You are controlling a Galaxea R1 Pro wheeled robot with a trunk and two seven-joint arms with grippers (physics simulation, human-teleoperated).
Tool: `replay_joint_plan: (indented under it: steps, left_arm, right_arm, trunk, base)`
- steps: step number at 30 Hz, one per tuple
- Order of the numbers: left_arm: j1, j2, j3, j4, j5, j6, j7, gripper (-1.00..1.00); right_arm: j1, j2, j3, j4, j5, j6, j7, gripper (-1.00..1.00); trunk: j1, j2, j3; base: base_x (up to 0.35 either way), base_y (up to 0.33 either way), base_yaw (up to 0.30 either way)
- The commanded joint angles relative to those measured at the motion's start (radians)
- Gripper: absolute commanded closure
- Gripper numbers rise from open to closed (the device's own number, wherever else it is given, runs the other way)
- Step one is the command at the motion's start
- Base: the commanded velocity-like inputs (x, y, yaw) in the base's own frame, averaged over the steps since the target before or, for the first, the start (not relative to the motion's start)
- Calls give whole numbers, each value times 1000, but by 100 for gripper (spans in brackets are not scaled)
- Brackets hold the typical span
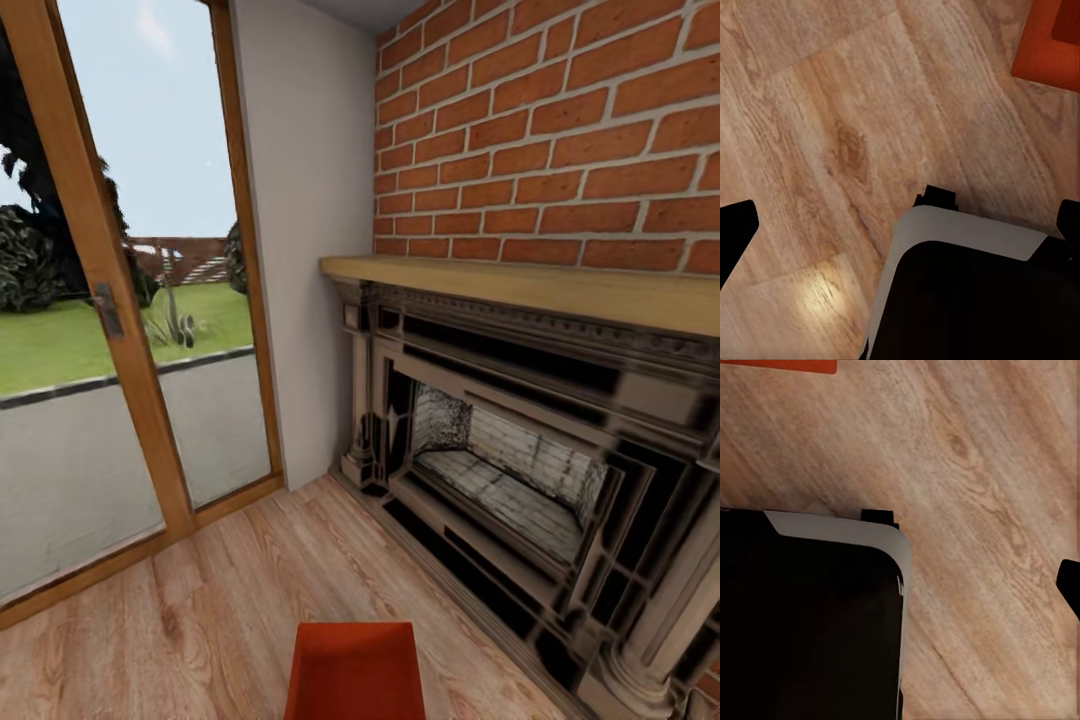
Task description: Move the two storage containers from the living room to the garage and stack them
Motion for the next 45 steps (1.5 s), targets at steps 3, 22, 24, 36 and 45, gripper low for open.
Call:
replay_joint_plan:
  steps: [3,22,24,36,45]
  left_arm:
    - [-1,0,4,1,4,-4,1,-100]
    - [-1,0,4,1,5,-4,1,-100]
    - [-1,0,4,1,5,-4,1,-100]
    - [-1,0,4,1,6,-3,1,-100]
    - [-1,0,4,1,6,-3,1,-100]
  right_arm:
    - [-1,0,8,3,-3,-5,-3,-100]
    - [-1,1,9,3,-3,-5,-3,-100]
    - [-1,1,10,3,-3,-5,-3,-100]
    - [-1,1,9,3,-3,-5,-3,-100]
    - [-1,1,10,3,-3,-5,-3,-100]
  trunk:
    - [0,-1,-6]
    - [0,-1,-36]
    - [0,-1,-39]
    - [0,-1,-58]
    - [0,-1,-73]
  base:
    - [12,-18,0]
    - [29,6,0]
    - [67,26,0]
    - [8,13,0]
    - [0,21,0]
